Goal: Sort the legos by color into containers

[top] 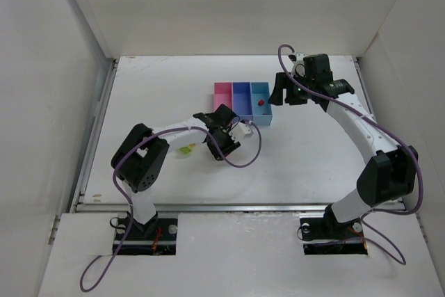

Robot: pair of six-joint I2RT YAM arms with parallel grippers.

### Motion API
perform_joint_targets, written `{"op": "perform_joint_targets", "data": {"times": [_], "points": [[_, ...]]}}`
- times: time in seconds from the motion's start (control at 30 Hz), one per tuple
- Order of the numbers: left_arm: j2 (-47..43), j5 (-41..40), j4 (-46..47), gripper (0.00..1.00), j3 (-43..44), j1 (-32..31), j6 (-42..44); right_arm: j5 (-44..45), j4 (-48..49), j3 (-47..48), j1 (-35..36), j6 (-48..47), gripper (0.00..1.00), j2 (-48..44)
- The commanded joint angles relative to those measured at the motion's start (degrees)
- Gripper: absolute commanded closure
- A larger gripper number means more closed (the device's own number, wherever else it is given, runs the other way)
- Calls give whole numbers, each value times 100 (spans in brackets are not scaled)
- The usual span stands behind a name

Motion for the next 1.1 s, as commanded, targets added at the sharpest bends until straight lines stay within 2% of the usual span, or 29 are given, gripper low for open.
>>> {"op": "perform_joint_targets", "data": {"times": [0.0, 0.1, 0.27, 0.6, 0.7, 1.07], "points": [[137, -82, -49, 69, 63, -12, -118, -21, 152, 28, 27, 22, 26, -126], [137, -197, -49, 83, 9, -12, -118, -21, 152, 28, 27, 22, 26, -126], [32, -197, -49, 90, -52, -12, -56, -135, 204, -33, 27, 22, 26, -126], [32, -302, -49, 90, 132, -12, -56, -135, 143, -95, 27, -30, 24, -178], [32, -302, -49, 97, 185, -12, -56, -135, 143, -95, 27, -30, 24, -178], [32, -302, -49, 97, 185, -12, -109, -135, 143, -95, 27, 22, 24, -126]]}}
